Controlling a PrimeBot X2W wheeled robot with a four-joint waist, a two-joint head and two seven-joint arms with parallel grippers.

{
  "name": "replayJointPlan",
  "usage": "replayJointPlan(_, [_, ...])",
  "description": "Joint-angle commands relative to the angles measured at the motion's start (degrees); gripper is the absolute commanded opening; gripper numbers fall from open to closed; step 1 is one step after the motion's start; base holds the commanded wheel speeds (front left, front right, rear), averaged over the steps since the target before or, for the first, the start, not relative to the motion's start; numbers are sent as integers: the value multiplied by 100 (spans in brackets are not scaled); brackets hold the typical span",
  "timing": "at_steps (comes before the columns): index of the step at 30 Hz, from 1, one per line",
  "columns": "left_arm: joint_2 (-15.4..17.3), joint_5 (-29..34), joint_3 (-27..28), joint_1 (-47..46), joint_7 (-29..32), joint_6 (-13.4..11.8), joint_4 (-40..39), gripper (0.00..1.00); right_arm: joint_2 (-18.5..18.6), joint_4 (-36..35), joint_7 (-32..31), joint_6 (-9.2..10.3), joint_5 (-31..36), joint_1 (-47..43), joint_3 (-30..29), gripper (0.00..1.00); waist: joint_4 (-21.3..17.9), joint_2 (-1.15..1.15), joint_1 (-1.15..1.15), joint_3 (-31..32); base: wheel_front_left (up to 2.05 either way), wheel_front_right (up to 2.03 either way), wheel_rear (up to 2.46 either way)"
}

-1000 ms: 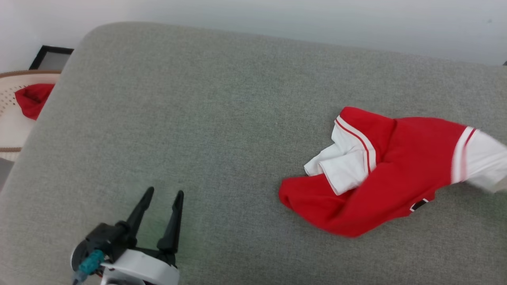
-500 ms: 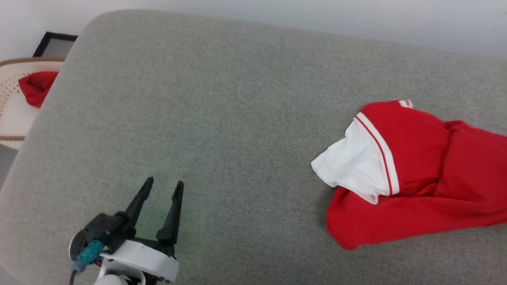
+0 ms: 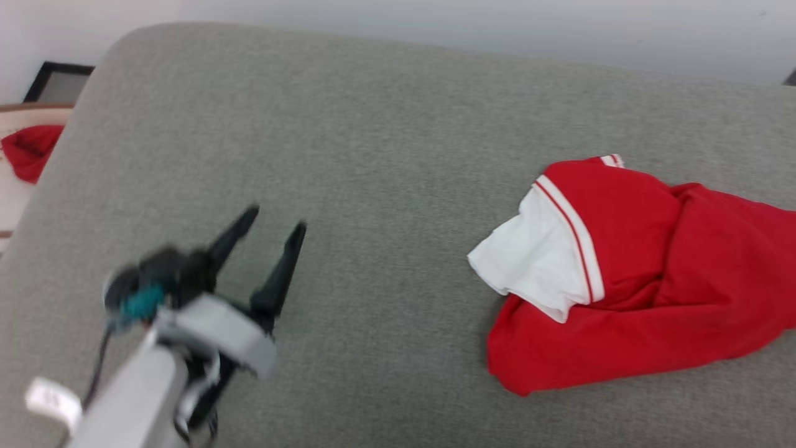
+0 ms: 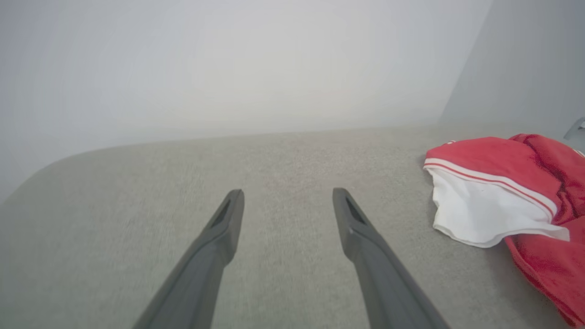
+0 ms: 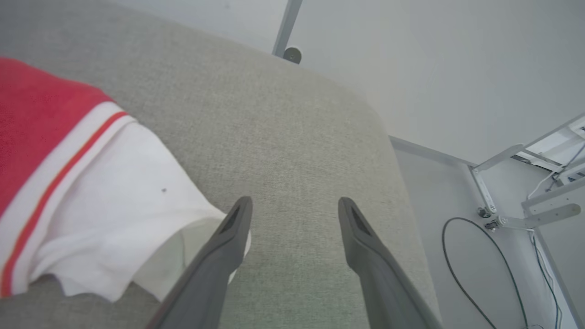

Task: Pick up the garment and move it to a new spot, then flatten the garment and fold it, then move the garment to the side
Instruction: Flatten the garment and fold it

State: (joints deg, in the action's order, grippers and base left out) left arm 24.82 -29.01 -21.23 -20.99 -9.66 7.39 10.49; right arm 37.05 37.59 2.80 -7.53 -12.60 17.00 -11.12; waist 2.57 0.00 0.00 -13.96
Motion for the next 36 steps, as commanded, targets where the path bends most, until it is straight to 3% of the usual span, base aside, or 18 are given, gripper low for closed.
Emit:
replayJointPlan(1, [63,-49,-57,-150,59,11,-41,100,-8,-43,61,8,-14,-13,-73,100,-98,0,0,53,0,0,0])
replayJointPlan(5, [411,-573,-640,-978,763,11,-182,100,-278,-558,344,7,-356,-93,-257,100,-341,0,0,92,0,0,0])
replayJointPlan(8, [560,-1126,-1099,-1559,1507,11,-128,100,-582,-1284,406,7,-737,-200,74,100,-567,0,0,117,0,0,0])
replayJointPlan(14, [498,-2607,-1848,-2477,3464,12,453,100,-1170,-2764,232,8,-1216,-468,864,100,-1005,0,0,39,0,0,0])
replayJointPlan(20, [198,-3591,-2320,-3162,5379,11,1308,100,-1452,-3401,78,7,-1204,-547,1210,100,-1318,0,0,-213,0,0,0])
replayJointPlan(28, [-290,-4030,-2365,-3444,5833,10,2203,100,-1626,-3639,100,7,-1126,-479,1251,100,-1613,0,0,-496,0,0,0])
replayJointPlan(33, [-274,-3912,-2646,-3491,5777,10,2354,100,-1688,-3664,119,7,-1089,-403,1265,100,-1701,0,0,-582,0,0,0])
replayJointPlan(34, [-296,-3939,-2676,-3493,5756,10,2359,96,-1698,-3668,127,7,-1083,-381,1275,100,-1705,0,0,-592,0,0,0])
replayJointPlan(36, [-343,-4029,-2676,-3487,5639,10,2371,37,-1711,-3659,134,7,-1065,-381,1272,100,-1675,0,0,-591,0,0,0])
